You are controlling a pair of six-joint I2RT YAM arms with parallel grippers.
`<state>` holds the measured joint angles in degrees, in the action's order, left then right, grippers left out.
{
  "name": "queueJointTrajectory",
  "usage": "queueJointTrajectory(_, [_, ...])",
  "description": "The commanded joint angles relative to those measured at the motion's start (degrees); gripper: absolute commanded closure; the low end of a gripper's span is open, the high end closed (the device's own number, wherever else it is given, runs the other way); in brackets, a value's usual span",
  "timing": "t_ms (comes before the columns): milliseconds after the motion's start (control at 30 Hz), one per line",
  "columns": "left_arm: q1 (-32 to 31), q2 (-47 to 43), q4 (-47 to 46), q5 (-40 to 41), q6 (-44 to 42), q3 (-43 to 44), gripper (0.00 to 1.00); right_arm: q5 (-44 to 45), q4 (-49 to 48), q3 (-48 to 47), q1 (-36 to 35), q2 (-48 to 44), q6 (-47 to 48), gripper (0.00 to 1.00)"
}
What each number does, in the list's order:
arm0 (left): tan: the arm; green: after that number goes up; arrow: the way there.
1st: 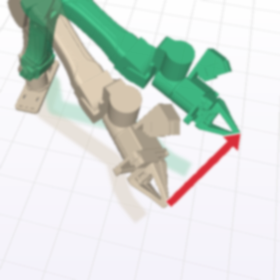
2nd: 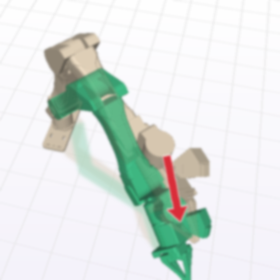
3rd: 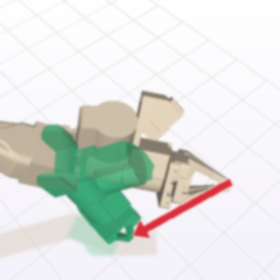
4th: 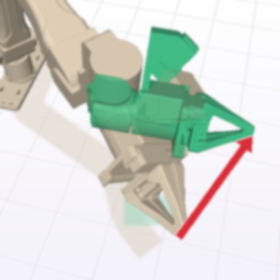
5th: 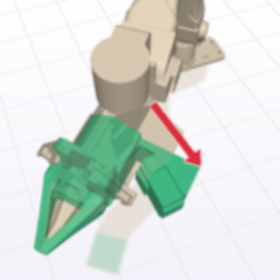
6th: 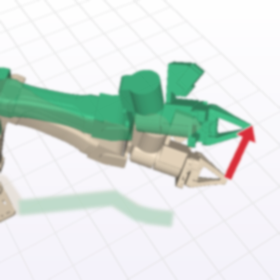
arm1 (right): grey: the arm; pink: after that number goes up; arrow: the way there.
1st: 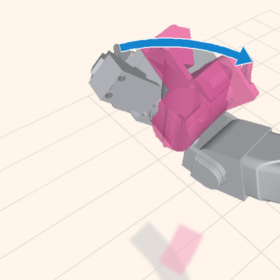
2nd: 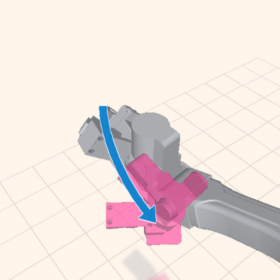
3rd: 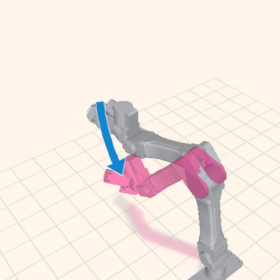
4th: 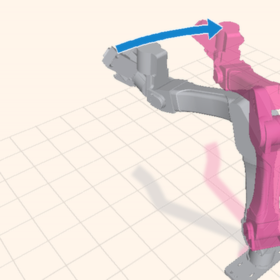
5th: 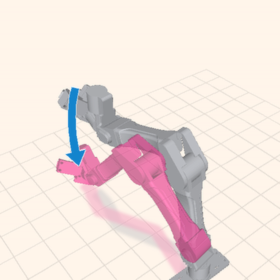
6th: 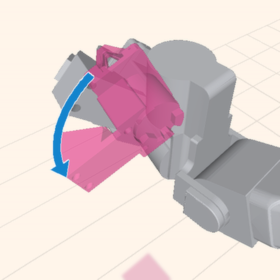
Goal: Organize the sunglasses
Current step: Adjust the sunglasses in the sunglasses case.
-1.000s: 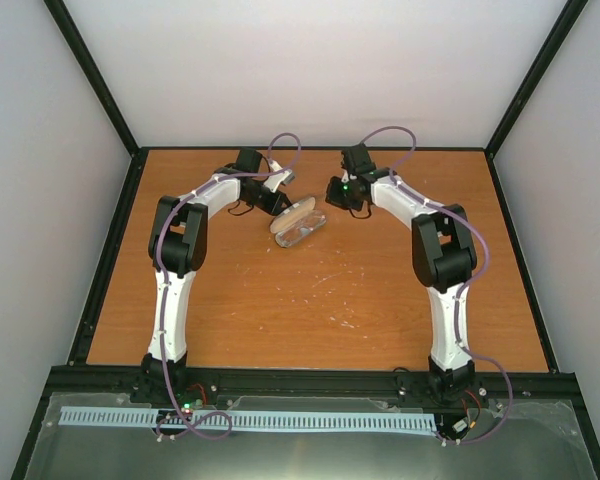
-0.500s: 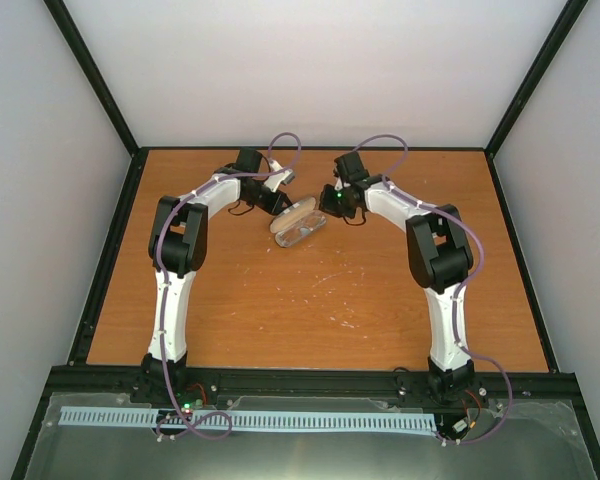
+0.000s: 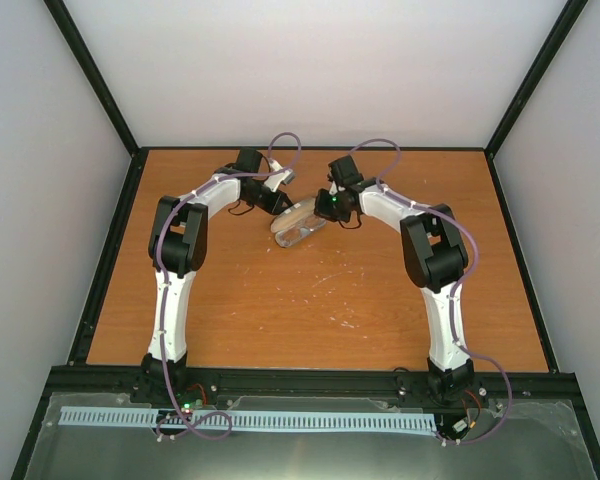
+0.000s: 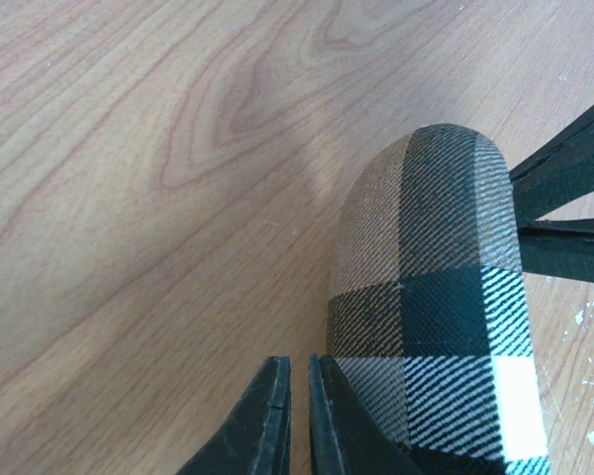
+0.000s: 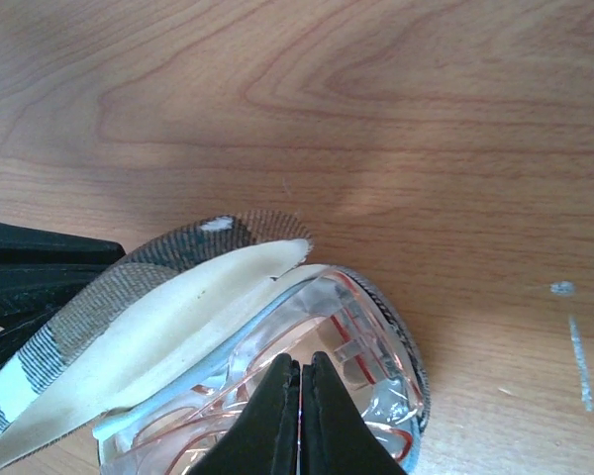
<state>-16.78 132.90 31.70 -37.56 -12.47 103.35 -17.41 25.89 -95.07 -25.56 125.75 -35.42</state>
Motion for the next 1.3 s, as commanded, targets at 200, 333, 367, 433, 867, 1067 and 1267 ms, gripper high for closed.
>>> queueJointTrajectory(200, [-0.45, -2.47, -0.93, -1.03, 0.78, 0.80, 0.90, 1.06, 0.34, -0.05, -1.04, 0.54, -0.14, 0.97])
queueJointTrajectory(333, [-0.50, -2.71, -0.86, -0.94, 0.70, 0.71, 0.90, 2.81, 1.56, -1.16, -0.72, -0.94, 0.67, 0.97])
queueJointTrajectory(367, [-0.46, -2.73, -0.86, -0.90, 0.71, 0.69, 0.90, 3.41, 1.52, -1.17, -0.55, -1.74, 0.78, 0.97])
queueJointTrajectory(433, [-0.45, -2.87, -0.81, -0.85, 0.64, 0.63, 0.90, 4.58, 1.27, -1.37, 0.04, -3.44, 0.94, 0.97])
queueJointTrajectory(867, [-1.24, -3.09, -0.94, -0.67, 0.69, 0.49, 0.90, 4.29, -3.18, 11.51, 1.83, -11.30, -2.09, 0.97])
queueJointTrajectory(1067, [-1.50, -3.25, -0.81, -0.52, 0.75, -0.01, 0.90, 1.76, -4.92, 15.51, -1.44, -9.15, -3.59, 0.97])
queueJointTrajectory(1267, [-1.71, -3.61, -1.02, -0.19, 0.60, -0.69, 0.90, 0.01, -7.28, 16.11, -3.75, -7.26, -5.73, 0.97])
